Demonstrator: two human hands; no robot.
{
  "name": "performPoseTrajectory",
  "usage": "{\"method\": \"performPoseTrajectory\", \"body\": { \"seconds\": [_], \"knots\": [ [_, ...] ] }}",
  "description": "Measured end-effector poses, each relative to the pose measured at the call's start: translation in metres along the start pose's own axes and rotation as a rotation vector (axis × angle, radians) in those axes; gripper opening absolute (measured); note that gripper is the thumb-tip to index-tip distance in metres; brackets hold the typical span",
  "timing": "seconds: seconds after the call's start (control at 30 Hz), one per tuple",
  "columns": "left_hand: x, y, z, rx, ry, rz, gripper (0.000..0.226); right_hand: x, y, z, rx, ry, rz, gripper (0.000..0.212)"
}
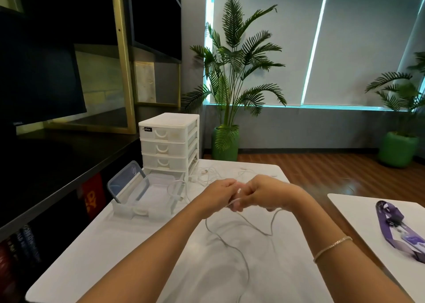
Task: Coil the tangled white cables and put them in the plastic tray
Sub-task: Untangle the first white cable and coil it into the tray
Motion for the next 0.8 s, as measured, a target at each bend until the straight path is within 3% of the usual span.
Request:
{"method": "performPoseTrajectory", "body": {
  "seconds": [0.1, 0.27, 0.4, 0.63, 0.8],
  "knots": [
    [-0.006, 0.004, -0.003, -0.117, -0.017, -0.164, 0.035, 0.007, -0.015, 0.001, 0.127, -0.016, 0.141, 0.016],
    [-0.013, 0.005, -0.006, -0.257, -0.092, -0.714, 0.046, 0.025, -0.040, 0.001, 0.386, -0.020, 0.409, 0.017],
    [-0.007, 0.005, -0.007, -0.309, -0.142, -1.060, 0.059, 0.042, -0.032, 0.007, 0.517, 0.048, 0.464, 0.026],
    [-0.018, 0.006, -0.002, -0.176, -0.133, -1.352, 0.048, 0.047, 0.006, 0.030, 0.467, 0.125, 0.346, 0.033],
    [-0.035, 0.002, 0.008, -0.032, -0.117, -1.330, 0.042, 0.050, 0.030, 0.043, 0.356, 0.133, 0.250, 0.024]
  ]
}}
Point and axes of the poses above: each hand's wrist, its own z-axis towards the middle knuckle, its own y-axis out of the palm, x = y × z, the point moved 5 cm from there along z, towards the middle knuckle
